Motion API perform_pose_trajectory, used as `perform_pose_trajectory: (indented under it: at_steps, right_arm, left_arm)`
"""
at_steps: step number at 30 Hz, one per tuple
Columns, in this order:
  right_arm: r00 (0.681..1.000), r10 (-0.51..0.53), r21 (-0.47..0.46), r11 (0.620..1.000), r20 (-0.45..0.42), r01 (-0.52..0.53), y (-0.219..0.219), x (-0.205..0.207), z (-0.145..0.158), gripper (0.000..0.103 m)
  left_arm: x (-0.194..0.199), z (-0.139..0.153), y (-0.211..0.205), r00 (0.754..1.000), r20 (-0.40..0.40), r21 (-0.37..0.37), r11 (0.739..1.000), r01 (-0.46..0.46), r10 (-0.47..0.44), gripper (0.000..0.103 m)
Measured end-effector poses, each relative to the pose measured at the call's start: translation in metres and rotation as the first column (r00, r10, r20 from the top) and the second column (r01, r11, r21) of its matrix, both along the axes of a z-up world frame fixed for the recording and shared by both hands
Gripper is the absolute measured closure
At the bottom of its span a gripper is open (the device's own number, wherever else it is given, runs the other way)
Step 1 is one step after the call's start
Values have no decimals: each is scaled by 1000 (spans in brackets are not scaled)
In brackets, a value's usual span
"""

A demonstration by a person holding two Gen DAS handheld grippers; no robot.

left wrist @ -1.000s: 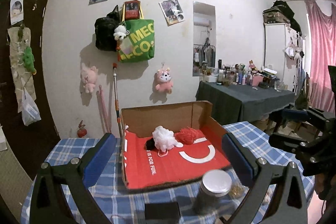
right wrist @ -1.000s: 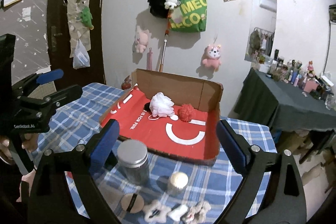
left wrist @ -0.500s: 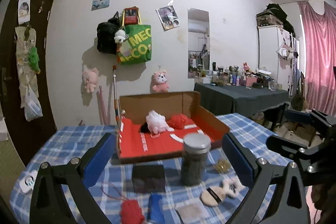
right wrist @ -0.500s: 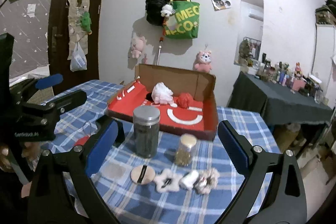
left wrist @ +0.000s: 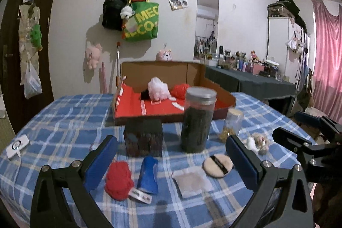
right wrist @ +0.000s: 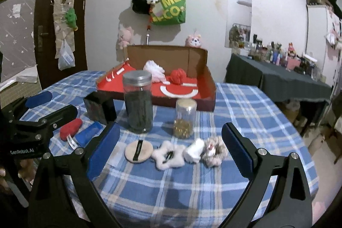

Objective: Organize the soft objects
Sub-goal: 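Grasp the red knitted pouch with the left tool while the right tool grasps the cream lace plush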

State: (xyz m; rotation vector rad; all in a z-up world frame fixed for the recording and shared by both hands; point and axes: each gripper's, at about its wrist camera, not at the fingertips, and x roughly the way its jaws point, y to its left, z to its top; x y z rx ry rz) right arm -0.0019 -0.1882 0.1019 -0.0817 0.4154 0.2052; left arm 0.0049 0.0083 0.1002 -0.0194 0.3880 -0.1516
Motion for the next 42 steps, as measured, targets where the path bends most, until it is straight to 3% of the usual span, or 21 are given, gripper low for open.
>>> perform_pose_trajectory:
  at_steps: [12,18,29,42]
  right_arm:
    - [992,-61,13,998,-110,63,-7,18,-57,5]
    - [987,-61,18,998,-148,65,-9,26,-69,6]
    - [984,-51,49,997,-169,60,-16,37,-68,6]
    - [979,14,151,988,-203,17,-39,60,-49,6]
  left_arm:
    - [14,-52,1,994,-111,17,1000,-21,23,0]
    - [22,-62,6,988,-152,15,999,-33,35,0]
    - [30,-61,8,986,-160,38,999,-31,37,0]
    - [42,-29,42,985,-174,32,999,24,-18,2]
